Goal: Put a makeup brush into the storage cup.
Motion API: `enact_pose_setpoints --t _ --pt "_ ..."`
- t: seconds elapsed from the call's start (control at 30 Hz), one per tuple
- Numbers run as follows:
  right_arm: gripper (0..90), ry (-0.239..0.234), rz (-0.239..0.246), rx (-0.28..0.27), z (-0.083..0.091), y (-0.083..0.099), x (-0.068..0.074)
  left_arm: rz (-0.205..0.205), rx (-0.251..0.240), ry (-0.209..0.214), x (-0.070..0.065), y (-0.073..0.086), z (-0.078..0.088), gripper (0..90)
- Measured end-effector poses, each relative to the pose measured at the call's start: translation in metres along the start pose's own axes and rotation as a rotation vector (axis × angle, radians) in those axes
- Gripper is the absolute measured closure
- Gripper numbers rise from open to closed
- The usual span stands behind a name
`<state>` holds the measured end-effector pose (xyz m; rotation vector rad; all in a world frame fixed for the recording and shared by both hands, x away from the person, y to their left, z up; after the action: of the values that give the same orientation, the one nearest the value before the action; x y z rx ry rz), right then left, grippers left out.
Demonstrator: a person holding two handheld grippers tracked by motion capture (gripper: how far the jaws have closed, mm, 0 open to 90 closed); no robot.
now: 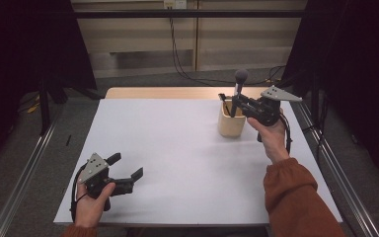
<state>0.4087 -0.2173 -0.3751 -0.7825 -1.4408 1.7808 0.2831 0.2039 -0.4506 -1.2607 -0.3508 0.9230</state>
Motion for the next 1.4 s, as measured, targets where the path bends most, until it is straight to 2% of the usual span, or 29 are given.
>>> enact_pose_setpoints --t 0.23,0.37,0.5,0.63,0.8,1.0,1.33,1.4 --pt "75.5 0.019 0.020 0.002 -0.008 -0.006 -0.007 -0.017 0.020 -0.004 0.000 0.008 0.004 3.3" --pt "75.5 0.032 0.010 -0.007 -0.012 -0.006 -0.012 -0.019 0.013 -0.004 0.000 0.008 0.006 3.2" --pt "75.5 0.047 0.002 0.013 -0.015 -0.003 -0.017 -0.025 0.018 -0.005 0.000 0.011 0.007 3.2" --pt "75.5 0.056 -0.009 0.009 -0.015 0.000 -0.022 -0.019 0.014 -0.010 0.001 0.012 0.009 3.2" --pt "75.5 0.062 -0.011 0.012 -0.015 0.002 -0.024 -0.029 0.008 -0.032 0.003 0.012 0.011 3.3" --pt "75.5 0.063 -0.008 0.025 -0.017 0.006 -0.024 -0.024 -0.002 -0.031 0.006 0.011 0.011 3.2" --pt "75.5 0.068 -0.012 0.035 -0.021 0.014 -0.026 -0.029 0.008 -0.029 0.006 0.012 0.011 3.2" --pt "75.5 0.067 -0.011 0.040 -0.022 0.017 -0.026 -0.021 0.007 -0.042 0.005 0.012 0.011 3.2"
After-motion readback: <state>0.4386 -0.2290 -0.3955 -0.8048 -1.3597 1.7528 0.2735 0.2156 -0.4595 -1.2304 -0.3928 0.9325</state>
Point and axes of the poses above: each handheld gripper's, and its own axes: z roughly backward along the jaws, y roughly out of its underside, x roughly to its left, the point moved 4 cm from there along -z, roughly forward along the jaws, and after that the axes turned 7 degrees about z, right-handed, at the moved point
